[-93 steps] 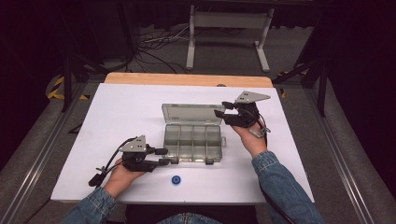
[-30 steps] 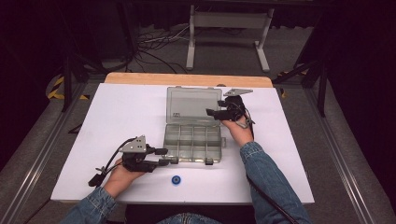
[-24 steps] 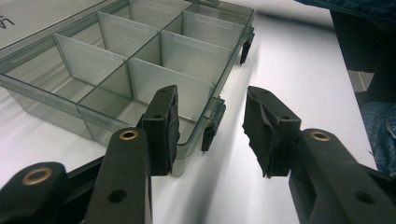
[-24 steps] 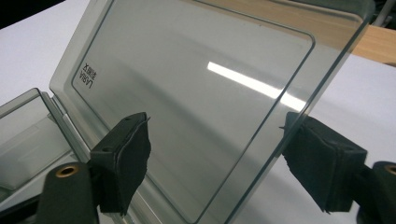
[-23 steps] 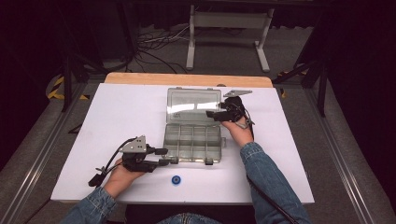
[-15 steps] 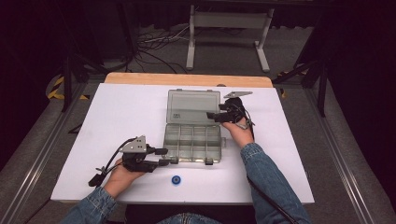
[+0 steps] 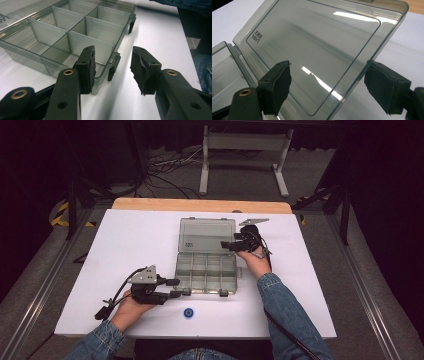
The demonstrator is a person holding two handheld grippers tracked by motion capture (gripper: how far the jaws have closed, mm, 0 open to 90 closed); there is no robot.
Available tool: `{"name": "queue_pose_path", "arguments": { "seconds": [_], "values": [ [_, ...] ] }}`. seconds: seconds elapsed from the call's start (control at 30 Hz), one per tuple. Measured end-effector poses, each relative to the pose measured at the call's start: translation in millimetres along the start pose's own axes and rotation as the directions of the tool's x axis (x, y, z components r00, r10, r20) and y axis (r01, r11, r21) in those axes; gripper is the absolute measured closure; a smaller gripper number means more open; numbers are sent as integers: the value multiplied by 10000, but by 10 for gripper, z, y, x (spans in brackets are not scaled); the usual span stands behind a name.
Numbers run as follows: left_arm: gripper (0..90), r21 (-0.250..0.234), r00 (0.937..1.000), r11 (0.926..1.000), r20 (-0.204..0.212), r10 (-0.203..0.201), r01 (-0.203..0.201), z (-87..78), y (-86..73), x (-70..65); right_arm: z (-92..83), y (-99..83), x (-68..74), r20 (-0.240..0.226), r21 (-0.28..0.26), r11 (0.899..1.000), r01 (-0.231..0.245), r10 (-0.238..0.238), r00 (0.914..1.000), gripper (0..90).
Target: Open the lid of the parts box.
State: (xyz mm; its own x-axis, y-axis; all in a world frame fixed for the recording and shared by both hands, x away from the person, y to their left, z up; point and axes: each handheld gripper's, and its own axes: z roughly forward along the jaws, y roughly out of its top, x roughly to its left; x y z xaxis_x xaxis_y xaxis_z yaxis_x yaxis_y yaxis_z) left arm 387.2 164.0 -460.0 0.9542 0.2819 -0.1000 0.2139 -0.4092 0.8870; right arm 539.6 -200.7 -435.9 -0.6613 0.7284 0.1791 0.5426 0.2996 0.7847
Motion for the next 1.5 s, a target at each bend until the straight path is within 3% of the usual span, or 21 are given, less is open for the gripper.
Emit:
{"name": "queue_pose_path", "arguments": {
  "seconds": [0.8,1.17,1.33,1.5],
  "values": [
    [549,-13,10000,10000,18,58,-58,0,0,4,79,-94,-71,-346,588,9979,-282,303,9989,201],
    [513,-261,9995,9991,-23,-326,325,-47,3,10,2,-116,-130,-219,708,9969,-353,369,9991,200],
    [502,-480,9991,9982,-217,-367,356,-139,8,35,-130,-102,-130,89,480,9988,-136,132,9999,200],
    [463,-512,9970,9979,-629,-440,408,-231,20,56,-338,-27,-45,351,-12,9985,549,-548,9979,199]
  ]
}}
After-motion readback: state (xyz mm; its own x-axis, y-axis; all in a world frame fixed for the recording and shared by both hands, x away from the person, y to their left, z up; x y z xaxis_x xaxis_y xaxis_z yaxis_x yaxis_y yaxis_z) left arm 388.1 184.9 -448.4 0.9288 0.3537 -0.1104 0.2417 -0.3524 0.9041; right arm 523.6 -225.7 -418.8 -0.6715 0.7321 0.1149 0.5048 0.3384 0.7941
